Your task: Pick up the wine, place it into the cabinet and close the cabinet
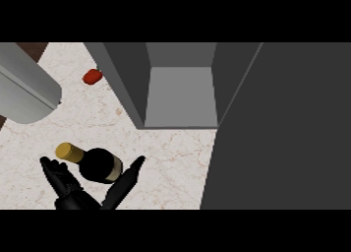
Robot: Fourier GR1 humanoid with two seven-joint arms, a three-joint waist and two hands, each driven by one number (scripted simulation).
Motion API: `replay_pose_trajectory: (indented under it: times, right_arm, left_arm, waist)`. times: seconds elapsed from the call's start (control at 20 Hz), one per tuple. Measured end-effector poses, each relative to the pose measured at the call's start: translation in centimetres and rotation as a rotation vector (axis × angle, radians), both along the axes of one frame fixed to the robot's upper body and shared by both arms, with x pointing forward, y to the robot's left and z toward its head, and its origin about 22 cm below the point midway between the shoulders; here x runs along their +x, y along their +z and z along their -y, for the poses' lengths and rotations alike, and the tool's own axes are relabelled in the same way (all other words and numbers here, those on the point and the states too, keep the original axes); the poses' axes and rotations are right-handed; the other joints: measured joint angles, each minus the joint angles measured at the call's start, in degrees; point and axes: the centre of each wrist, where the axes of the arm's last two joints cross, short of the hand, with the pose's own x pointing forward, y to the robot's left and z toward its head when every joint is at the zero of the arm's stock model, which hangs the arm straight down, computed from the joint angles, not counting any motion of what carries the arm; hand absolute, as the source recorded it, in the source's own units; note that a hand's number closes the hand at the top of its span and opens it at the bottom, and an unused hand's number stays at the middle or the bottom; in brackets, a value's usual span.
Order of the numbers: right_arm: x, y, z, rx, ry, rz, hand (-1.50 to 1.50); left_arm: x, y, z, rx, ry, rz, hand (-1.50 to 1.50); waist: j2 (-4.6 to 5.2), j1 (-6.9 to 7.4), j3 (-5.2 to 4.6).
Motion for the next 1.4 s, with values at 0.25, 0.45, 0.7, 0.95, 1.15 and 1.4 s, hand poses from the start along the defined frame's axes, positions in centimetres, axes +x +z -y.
replay_pose_trajectory:
  times: [0.25,0.45,0.7,0.95,1.15,1.4]
  right_arm:
    - [0.1,0.0,0.1,0.003,-0.006,0.002,-1.50]
    - [0.2,0.2,0.0,0.003,-0.004,0.005,-1.50]
    - [0.1,0.1,-0.2,0.005,0.006,0.000,-1.50]
    - [0.1,0.0,-0.3,0.010,0.012,-0.005,-1.50]
    - [0.1,0.0,-0.3,0.013,0.013,-0.002,-1.50]
    - [0.3,0.1,-0.3,0.015,0.010,-0.002,-1.50]
  left_arm:
    - [0.0,0.1,-0.1,-0.020,0.008,0.001,-1.50]
    - [-0.1,0.4,0.0,-0.040,0.004,0.006,-1.50]
    - [0.2,0.6,-0.2,-0.051,0.000,0.009,-1.50]
    - [0.6,0.5,-0.4,-0.044,-0.008,0.010,-1.50]
    - [1.1,0.4,-0.4,-0.040,-0.005,0.014,1.50]
    - [1.3,1.4,-0.1,-0.054,-0.037,0.052,1.50]
  waist:
    - [-0.08,0.13,-0.05]
    - [-0.16,0.28,-0.15]
    - [-0.23,-0.05,-0.21]
    - [-0.18,-0.33,-0.23]
    - [-0.17,-0.60,-0.25]
    - [-0.11,-0.56,-0.29]
